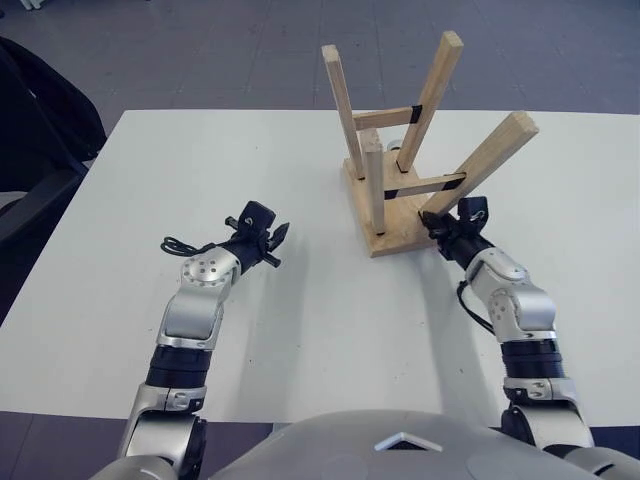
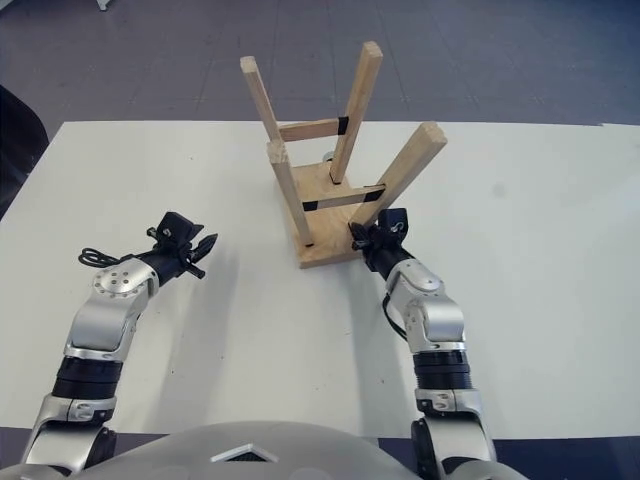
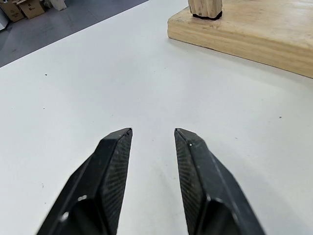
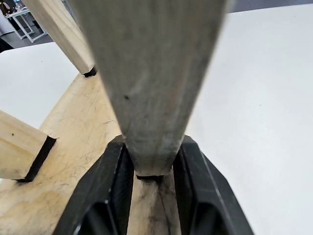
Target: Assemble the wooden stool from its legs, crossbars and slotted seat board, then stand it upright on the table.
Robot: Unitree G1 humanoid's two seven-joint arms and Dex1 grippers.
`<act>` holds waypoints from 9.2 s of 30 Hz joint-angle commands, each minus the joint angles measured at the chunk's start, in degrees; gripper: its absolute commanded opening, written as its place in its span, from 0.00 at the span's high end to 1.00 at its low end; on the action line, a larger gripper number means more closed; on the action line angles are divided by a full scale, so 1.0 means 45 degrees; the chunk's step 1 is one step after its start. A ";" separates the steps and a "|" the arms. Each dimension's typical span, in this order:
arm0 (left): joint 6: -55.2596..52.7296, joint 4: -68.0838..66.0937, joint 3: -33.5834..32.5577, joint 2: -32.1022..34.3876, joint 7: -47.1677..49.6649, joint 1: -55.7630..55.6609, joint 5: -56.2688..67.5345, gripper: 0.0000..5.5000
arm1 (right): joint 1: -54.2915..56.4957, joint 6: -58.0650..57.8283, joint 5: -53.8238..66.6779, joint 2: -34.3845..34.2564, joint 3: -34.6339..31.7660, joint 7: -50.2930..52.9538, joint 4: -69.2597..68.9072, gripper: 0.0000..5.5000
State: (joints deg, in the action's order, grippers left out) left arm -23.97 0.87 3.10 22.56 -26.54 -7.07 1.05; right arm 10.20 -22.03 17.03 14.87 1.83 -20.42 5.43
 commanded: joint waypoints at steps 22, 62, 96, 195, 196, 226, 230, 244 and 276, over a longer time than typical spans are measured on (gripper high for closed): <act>0.1673 -0.3425 0.0412 0.1628 -0.1908 -0.0586 -0.0258 0.71 | 0.5635 0.7043 -0.2879 0.3565 0.2779 -1.0574 0.9787 0.59; -0.2210 0.0704 -0.4882 0.3612 -0.5106 -0.1368 0.5382 0.66 | 0.4156 -0.1055 0.1052 0.5850 -0.1490 -1.0758 0.2753 0.59; -0.3511 -0.1028 -0.1334 0.4773 -1.1506 -0.4910 0.8511 0.55 | 0.5650 -0.2494 0.2632 0.6806 -0.0242 -1.5088 0.1776 0.59; -0.3664 0.0659 -0.1368 0.4026 -1.0108 -0.2726 0.8717 0.54 | 0.2879 -0.5460 0.5551 0.4408 0.2143 -0.5085 -0.3344 0.71; -0.3665 0.0676 -0.1394 0.4046 -1.0102 -0.2674 0.8708 0.54 | 0.3390 -0.5521 0.5948 0.4104 0.1640 -0.4900 -0.3287 0.71; -0.1712 -0.0841 -0.0117 0.4301 -0.9790 -0.1595 0.6110 0.54 | 0.4805 -0.0866 0.1687 0.6818 0.0580 -1.0195 0.4288 0.65; -0.1272 -0.1114 0.0367 0.3755 -0.9786 -0.1715 0.5716 0.54 | 0.4554 -0.0171 0.0604 0.6388 0.1703 -1.1322 0.4409 0.65; -0.0069 -0.2329 0.0666 0.2550 -0.9026 -0.2333 0.4620 0.54 | 0.5224 0.0829 -0.0566 0.4972 0.2368 -1.2629 0.4859 0.65; -0.0933 -0.2745 0.0501 0.2963 -1.1135 -0.3161 0.5318 0.75 | 0.5073 0.2186 -0.0894 0.4097 0.1963 -1.4130 0.4612 0.80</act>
State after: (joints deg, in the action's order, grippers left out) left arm -25.25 -16.42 6.38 34.52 -75.31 -22.86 21.89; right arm 35.79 -9.44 10.63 31.17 11.96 -83.31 32.94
